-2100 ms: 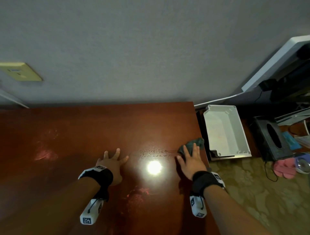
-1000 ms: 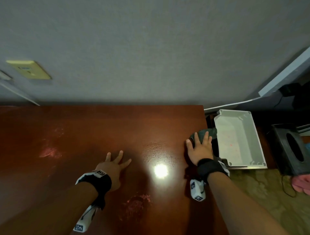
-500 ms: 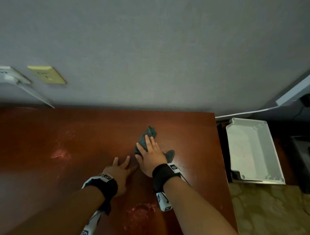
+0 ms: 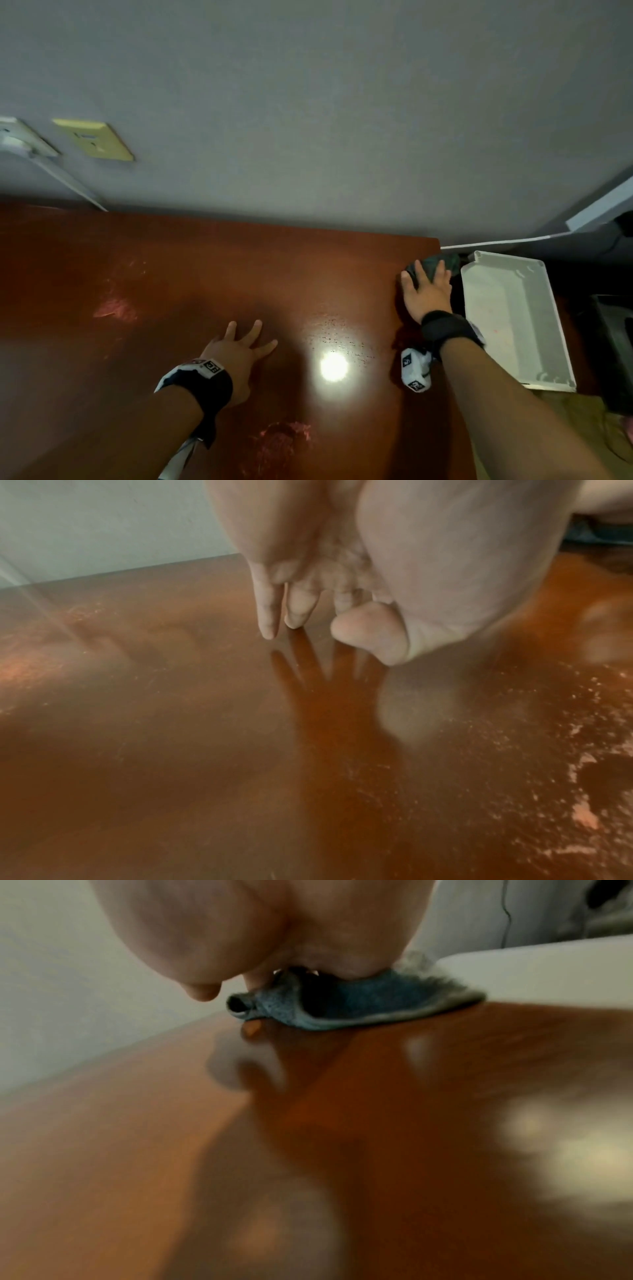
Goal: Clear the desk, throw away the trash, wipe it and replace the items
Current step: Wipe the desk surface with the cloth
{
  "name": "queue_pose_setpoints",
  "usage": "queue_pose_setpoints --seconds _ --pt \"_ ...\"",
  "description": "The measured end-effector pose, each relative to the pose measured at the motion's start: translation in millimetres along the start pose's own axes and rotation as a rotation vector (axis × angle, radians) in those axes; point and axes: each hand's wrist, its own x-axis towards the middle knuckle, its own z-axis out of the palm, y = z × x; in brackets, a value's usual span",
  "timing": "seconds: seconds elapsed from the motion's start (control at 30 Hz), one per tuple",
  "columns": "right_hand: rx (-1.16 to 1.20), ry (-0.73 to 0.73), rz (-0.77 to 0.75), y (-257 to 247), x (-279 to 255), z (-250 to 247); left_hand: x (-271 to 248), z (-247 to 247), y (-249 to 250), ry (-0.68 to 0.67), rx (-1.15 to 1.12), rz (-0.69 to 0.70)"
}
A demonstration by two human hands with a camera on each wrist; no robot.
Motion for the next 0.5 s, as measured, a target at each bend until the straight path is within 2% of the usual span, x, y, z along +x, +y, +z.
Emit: queue_pose_setpoints --seconds 0.1,0.3,0.4,0.5 --pt "-0.005 0.012 -0.061 -44 3 10 4 2 -2 0.011 0.009 0.008" --pt "-0.116 -0.173 -0.486 -166 -39 58 6 0 -7 0.028 0.039 0.010" --pt "-0.130 -0.227 -0.543 -181 -52 71 3 -7 -11 0.024 0.070 0.013" --pt "-0.164 -0.241 -0.567 -168 -45 66 3 -9 -13 0.004 0.071 0.006"
